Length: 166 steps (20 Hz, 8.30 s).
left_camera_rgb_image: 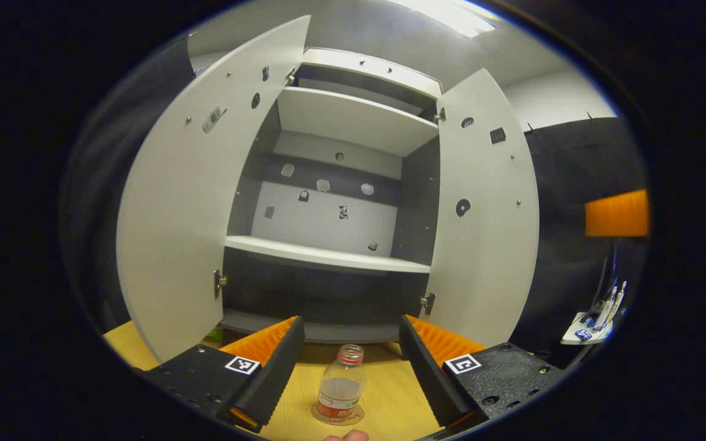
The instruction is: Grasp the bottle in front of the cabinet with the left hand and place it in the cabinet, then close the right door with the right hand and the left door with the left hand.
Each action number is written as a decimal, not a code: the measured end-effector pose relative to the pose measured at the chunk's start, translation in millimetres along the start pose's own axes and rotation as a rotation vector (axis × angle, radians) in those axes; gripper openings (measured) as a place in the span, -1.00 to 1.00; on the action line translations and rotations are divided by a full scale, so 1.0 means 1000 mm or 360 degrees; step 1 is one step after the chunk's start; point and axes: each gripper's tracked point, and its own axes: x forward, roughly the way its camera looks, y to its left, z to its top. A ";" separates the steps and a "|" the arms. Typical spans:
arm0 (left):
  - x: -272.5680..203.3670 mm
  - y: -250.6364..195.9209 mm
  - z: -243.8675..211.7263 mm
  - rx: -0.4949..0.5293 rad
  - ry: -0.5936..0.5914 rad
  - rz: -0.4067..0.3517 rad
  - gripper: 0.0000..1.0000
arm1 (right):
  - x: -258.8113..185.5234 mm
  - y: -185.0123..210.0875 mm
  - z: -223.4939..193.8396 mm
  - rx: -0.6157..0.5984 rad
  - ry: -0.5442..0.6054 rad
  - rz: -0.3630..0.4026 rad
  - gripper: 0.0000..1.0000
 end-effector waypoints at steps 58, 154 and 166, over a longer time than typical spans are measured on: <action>0.299 0.000 0.228 0.0110 -0.0034 -0.0010 0.38 | 0.031 -0.198 -0.060 0.0089 0.0102 -0.0564 0.92; -0.056 0.073 0.147 0.0069 -0.0280 0.0495 0.89 | 0.180 -0.061 0.094 0.0046 -0.0188 0.0265 0.75; -0.090 0.116 0.150 0.0052 -0.0297 0.0709 0.89 | 0.208 0.018 0.077 0.0094 -0.0104 0.0525 0.94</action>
